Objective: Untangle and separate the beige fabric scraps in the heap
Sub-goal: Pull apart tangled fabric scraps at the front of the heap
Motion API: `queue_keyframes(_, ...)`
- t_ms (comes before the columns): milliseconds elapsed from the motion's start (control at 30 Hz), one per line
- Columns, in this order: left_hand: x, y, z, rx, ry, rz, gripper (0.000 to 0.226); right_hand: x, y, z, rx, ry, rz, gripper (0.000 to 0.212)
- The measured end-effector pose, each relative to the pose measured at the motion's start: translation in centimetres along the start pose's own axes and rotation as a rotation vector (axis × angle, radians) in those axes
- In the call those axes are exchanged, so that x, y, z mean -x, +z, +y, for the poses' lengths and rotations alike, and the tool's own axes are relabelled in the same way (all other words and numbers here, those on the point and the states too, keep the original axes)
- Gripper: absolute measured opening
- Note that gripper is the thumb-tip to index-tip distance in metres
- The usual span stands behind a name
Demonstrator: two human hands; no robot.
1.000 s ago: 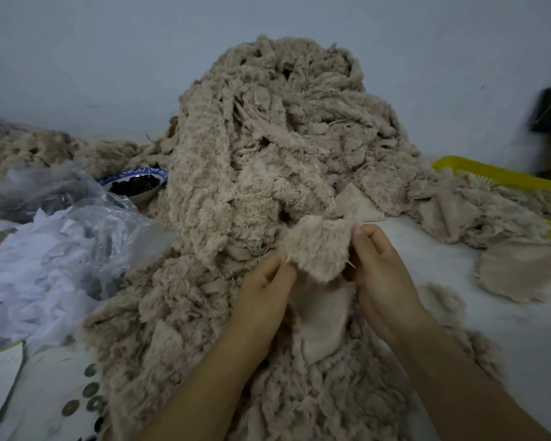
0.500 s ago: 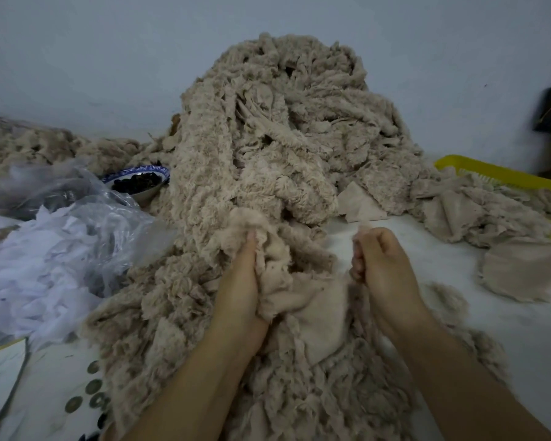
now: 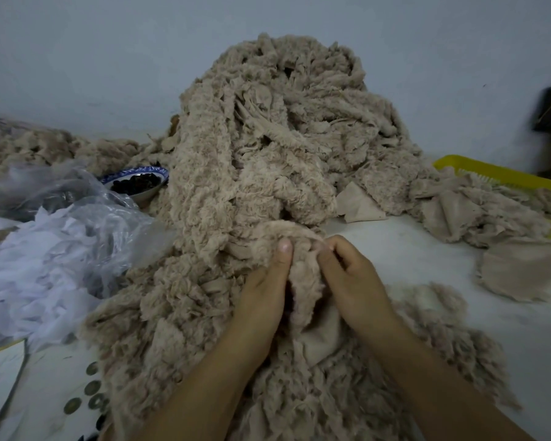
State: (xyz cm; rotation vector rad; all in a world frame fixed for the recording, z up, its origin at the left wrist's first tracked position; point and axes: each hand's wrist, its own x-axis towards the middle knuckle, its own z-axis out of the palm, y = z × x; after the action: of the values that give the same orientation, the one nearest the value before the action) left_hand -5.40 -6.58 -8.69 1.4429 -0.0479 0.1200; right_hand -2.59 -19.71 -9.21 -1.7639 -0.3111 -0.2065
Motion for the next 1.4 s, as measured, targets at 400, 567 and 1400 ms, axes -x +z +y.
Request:
queue_keyframes(400, 0.0, 0.5, -0.7, -0.589, 0.375, 0.145, 0.029, 0.0, -0.6, -0.5, -0.239, 0.058, 0.004, 0.04)
queue_keyframes(567, -0.4, -0.4, 0.2, -0.002, 0.073, 0.24, 0.03, -0.2, -0.8, -0.4, -0.256, 0.062, 0.025, 0.033)
queue_keyframes(1400, -0.3, -0.7, 0.8, 0.038, 0.176, -0.03, 0.026, -1.0, -2.0, -0.1, -0.067, 0.096, 0.222, 0.038)
